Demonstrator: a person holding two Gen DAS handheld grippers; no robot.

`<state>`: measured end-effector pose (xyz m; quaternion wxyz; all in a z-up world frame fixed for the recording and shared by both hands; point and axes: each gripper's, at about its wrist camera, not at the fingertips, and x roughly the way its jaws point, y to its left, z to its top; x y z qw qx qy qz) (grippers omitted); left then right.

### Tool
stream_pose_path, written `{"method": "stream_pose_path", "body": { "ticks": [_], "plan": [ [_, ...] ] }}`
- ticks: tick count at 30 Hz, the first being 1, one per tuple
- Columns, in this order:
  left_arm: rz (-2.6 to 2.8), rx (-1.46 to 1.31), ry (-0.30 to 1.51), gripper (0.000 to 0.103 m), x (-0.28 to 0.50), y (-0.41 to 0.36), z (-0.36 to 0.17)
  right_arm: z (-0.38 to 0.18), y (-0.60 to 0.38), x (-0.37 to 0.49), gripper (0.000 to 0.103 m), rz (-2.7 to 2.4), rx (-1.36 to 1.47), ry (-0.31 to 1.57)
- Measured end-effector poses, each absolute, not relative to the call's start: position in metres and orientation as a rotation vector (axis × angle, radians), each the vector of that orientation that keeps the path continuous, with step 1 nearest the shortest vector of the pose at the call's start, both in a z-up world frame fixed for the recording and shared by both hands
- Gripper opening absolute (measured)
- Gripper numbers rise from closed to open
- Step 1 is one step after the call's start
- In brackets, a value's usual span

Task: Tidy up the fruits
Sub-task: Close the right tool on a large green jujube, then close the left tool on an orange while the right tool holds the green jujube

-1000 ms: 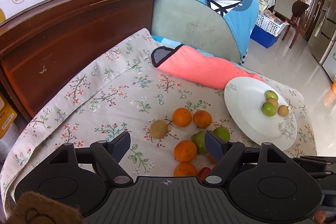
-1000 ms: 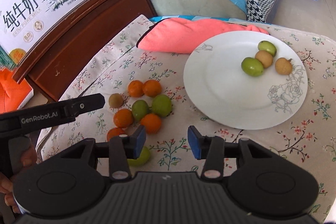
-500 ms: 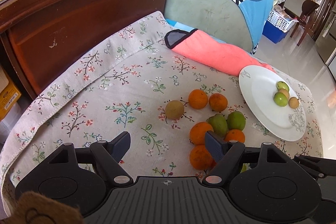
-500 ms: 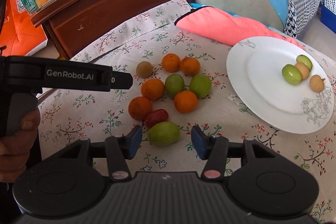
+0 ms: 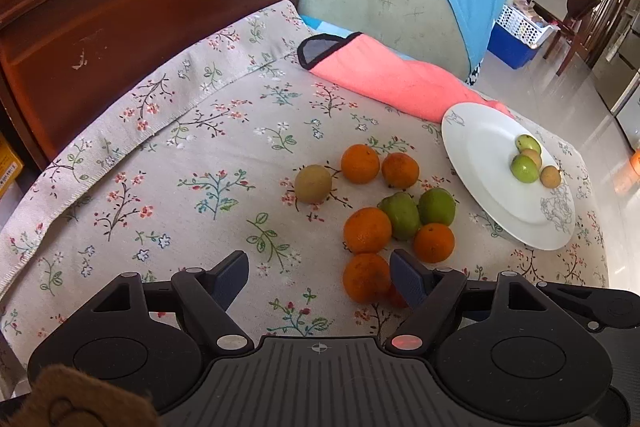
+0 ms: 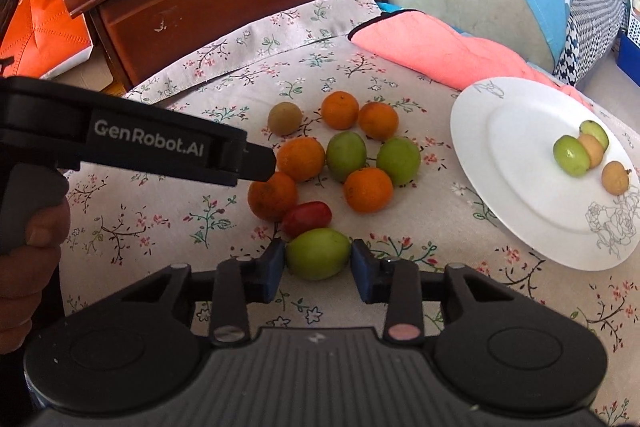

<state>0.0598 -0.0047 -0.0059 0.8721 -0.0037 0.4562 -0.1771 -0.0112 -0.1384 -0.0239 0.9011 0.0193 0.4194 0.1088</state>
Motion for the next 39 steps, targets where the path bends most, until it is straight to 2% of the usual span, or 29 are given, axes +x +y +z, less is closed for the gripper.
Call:
{"method": "stream_pose_path", "body": {
  "ticks": [9,13,19,24,30,31,32,34,39],
  "plan": [
    [-0.382,0.016,0.953,0.076,0.054,-0.016,-0.016,-0.024,-0.153,-0.028,0.036,0.219,0.059,0.881],
    [-0.390,-0.007,0.950,0.070,0.054,-0.020,-0.019,-0.023,-0.154,-0.030,0.036,0.224,0.063,0.882],
    [-0.361,-0.089,0.951,0.052,0.058,-0.015,-0.020,-0.024,-0.155,-0.029,0.036,0.226,0.071,0.884],
    [-0.342,-0.135,0.966,0.052,0.059,-0.013,-0.023,-0.024,-0.155,-0.029,0.036,0.226,0.074,0.883],
    [-0.354,-0.067,0.952,0.052,0.053,-0.029,-0.025,-0.025,-0.156,-0.029,0.036,0.226,0.075,0.881],
    [-0.356,-0.055,0.947,0.050,0.051,-0.031,-0.025,-0.025,-0.157,-0.030,0.036,0.227,0.078,0.881],
    [-0.359,-0.041,0.938,0.040,0.050,-0.033,-0.025,-0.025,-0.157,-0.030,0.036,0.226,0.081,0.882],
    [-0.364,-0.027,0.930,0.030,0.049,-0.033,-0.025,-0.025,-0.158,-0.030,0.036,0.225,0.089,0.883],
    [-0.364,-0.056,0.933,0.028,0.049,-0.027,-0.024,-0.024,-0.160,-0.030,0.036,0.221,0.102,0.886]
  ]
}}
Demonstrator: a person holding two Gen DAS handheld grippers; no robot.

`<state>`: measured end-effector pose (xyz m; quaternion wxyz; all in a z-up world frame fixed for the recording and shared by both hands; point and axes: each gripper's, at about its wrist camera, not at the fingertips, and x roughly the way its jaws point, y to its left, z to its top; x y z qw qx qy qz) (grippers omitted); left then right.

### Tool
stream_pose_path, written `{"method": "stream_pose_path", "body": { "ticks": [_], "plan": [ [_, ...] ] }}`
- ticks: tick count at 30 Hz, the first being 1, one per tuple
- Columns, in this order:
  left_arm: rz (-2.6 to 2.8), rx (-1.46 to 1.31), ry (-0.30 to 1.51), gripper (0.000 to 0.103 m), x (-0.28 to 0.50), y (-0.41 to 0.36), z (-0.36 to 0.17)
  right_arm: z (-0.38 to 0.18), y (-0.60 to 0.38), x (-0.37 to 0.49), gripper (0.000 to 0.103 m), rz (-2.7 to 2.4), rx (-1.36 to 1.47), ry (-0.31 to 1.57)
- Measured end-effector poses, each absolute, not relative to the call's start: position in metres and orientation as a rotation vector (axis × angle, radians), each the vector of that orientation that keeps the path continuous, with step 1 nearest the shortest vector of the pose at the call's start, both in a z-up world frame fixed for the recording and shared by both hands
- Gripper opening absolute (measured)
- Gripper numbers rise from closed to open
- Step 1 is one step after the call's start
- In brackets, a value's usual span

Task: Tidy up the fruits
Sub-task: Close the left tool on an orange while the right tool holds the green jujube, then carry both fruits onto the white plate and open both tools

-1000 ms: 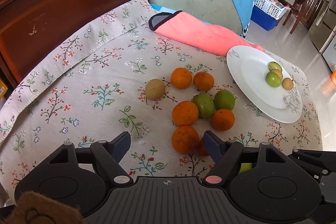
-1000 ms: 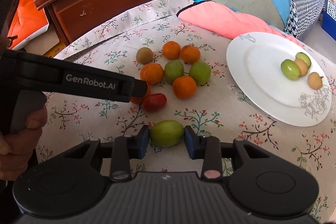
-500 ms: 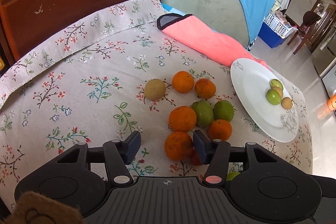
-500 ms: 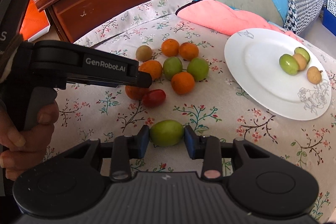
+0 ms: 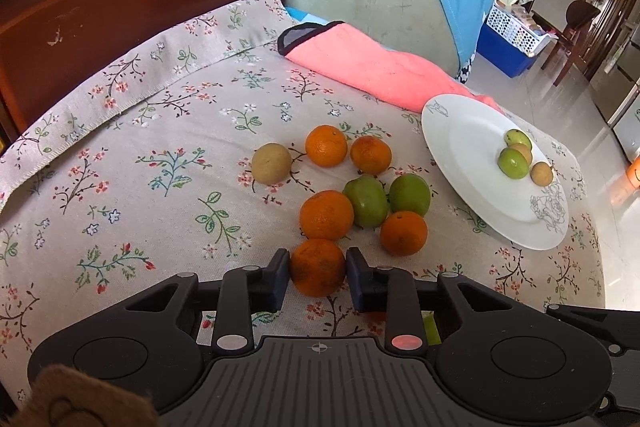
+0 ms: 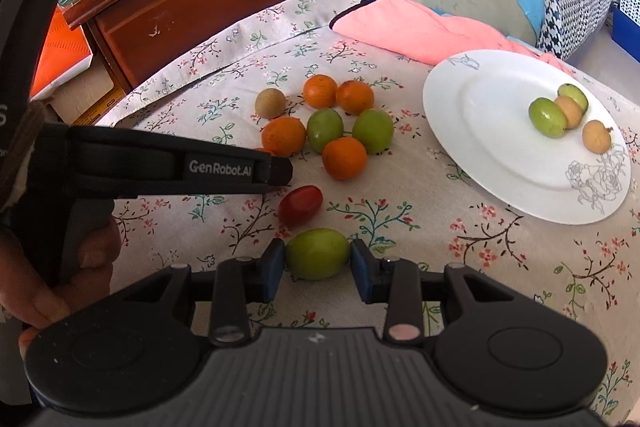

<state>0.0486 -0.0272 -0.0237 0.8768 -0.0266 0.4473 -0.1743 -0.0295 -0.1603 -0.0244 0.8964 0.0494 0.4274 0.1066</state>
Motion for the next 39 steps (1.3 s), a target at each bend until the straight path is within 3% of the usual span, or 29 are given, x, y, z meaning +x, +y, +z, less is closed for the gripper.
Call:
{"method": "stream_pose_path", "body": {
  "ticks": [21,39],
  "plan": [
    [-0.375,0.006,0.757,0.028,0.039,-0.035,0.018,0.017,-0.197,-0.025,0.036,0.121,0.230,0.767],
    [-0.510,-0.022,0.764,0.028,0.067,-0.083,0.035,0.051,-0.295,-0.013,0.036,-0.100,0.518,0.707]
  ]
}}
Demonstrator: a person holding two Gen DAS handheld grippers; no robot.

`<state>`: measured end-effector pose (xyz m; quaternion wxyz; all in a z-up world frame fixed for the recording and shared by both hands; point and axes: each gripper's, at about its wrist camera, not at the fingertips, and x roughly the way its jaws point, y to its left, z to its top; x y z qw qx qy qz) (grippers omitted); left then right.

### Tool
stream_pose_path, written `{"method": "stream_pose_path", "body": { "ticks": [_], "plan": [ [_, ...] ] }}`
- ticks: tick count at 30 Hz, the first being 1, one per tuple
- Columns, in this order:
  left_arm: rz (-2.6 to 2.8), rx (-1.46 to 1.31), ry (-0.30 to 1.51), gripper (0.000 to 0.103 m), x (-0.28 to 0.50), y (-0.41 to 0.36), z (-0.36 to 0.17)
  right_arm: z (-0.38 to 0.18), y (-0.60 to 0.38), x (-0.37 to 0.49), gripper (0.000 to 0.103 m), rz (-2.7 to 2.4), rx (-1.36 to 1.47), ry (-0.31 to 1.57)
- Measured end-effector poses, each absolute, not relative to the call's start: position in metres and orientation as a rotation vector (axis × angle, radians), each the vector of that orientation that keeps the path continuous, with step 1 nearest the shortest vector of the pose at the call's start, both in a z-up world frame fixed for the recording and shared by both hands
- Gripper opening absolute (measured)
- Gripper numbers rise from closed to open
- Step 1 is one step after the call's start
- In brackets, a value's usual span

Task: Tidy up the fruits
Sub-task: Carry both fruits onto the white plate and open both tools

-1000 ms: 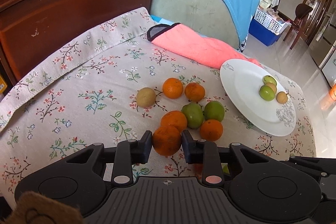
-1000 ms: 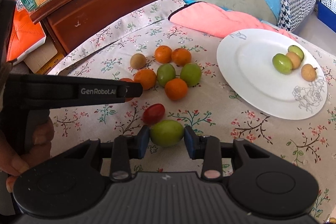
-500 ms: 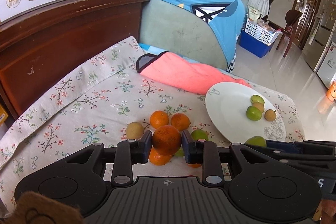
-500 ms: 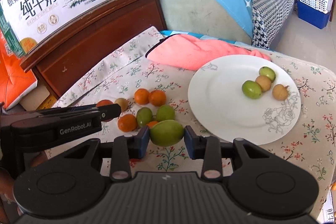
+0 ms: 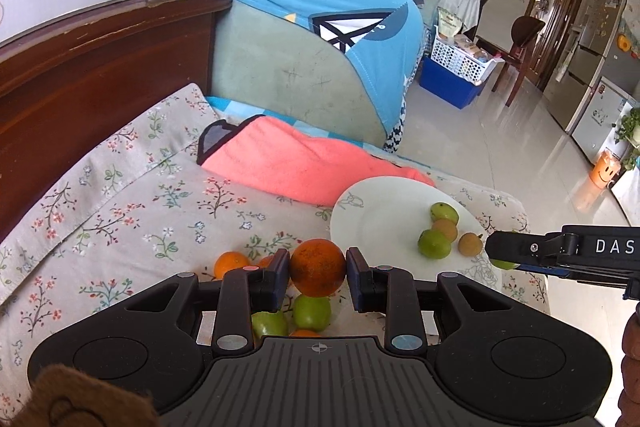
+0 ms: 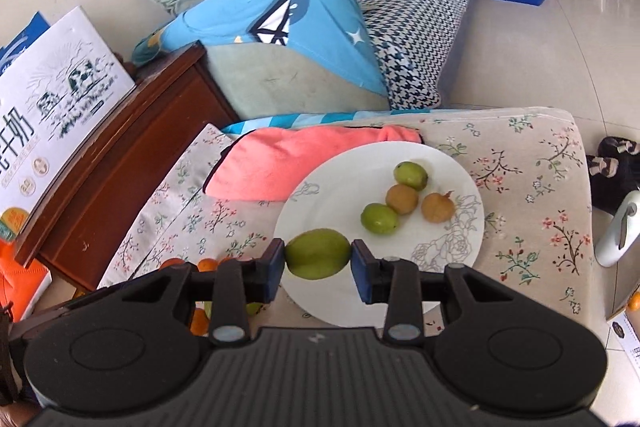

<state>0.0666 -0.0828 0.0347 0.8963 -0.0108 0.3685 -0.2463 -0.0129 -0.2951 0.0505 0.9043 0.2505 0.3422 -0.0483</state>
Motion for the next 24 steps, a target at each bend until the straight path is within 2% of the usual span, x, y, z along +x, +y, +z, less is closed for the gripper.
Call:
{"method": "stream_pose_path", "body": {
  "ticks": [24],
  "plan": [
    [-0.654,0.121,0.791,0.028,0.096,-0.151,0.008,0.015,-0.332,0.013,0.036,-0.248,0.669,0.827]
  ]
}}
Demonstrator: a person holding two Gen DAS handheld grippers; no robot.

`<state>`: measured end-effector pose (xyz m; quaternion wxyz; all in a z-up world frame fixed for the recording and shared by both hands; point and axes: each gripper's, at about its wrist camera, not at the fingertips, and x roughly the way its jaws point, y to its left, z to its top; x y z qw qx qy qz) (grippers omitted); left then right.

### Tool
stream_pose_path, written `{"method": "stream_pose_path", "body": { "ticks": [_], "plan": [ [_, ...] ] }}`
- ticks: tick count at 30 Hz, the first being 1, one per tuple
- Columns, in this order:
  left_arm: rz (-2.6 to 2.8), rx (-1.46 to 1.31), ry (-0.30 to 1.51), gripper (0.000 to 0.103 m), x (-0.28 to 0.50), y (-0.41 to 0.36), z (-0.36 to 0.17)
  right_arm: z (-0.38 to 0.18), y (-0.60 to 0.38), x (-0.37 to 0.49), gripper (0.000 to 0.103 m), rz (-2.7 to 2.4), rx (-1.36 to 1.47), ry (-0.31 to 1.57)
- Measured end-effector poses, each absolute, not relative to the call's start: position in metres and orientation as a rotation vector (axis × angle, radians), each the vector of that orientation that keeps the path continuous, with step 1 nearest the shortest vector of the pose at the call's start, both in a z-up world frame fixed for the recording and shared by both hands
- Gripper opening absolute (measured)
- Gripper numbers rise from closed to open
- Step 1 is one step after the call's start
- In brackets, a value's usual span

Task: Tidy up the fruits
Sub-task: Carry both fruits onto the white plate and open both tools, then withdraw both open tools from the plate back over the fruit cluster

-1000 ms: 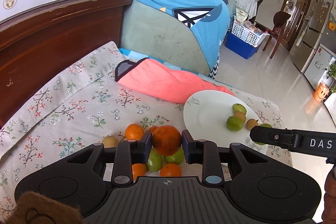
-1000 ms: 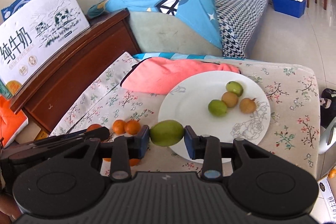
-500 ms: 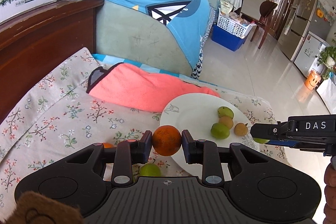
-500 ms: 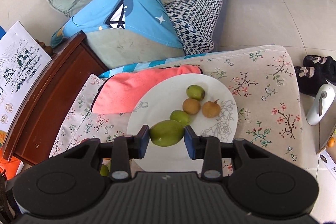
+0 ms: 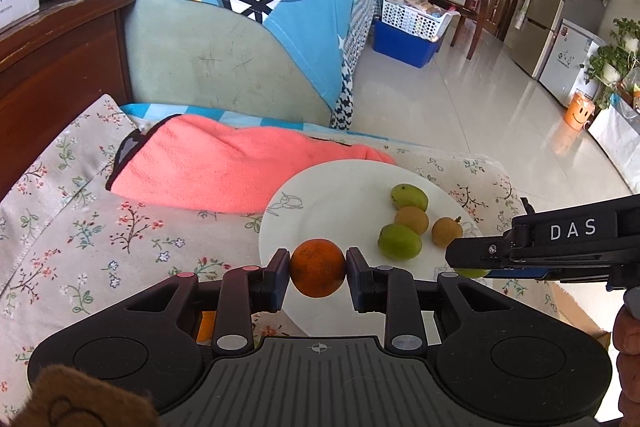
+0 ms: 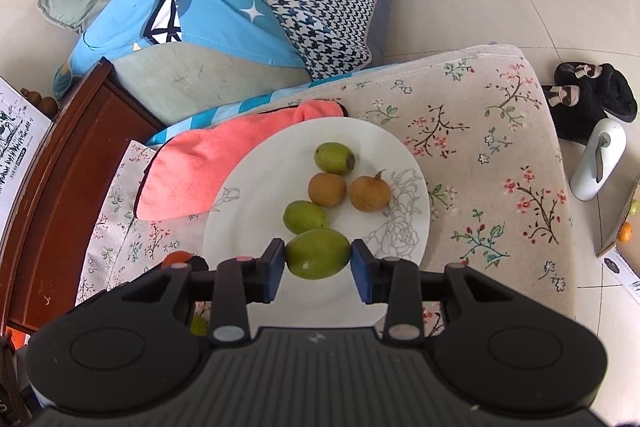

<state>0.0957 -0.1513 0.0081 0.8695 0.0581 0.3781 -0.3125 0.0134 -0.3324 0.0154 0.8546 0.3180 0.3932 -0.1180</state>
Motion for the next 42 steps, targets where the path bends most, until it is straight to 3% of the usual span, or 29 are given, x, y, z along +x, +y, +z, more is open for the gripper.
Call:
{"method": "stream_pose_path", "body": {
  "ticks": [20,26,35,42],
  "plan": [
    [-0.665,0.182,0.782,0.031,0.089,-0.169,0.001,0.005,-0.334,0.020,0.038,-0.284,0.678,0.843],
    [-0.618,0.186,0.770,0.062,0.087,-0.166,0.004,0.006,-0.333,0.021,0.038,-0.258,0.672,0.830],
    [-0.558,0.199,0.777,0.078,0.087,-0.153,0.009,0.012,-0.326,0.021,0.045,-0.214,0.633,0.808],
    [-0.540,0.200,0.763,0.083,0.085,-0.136,0.022,0.011,-0.320,0.020,0.048,-0.197,0.626,0.819]
  ]
}}
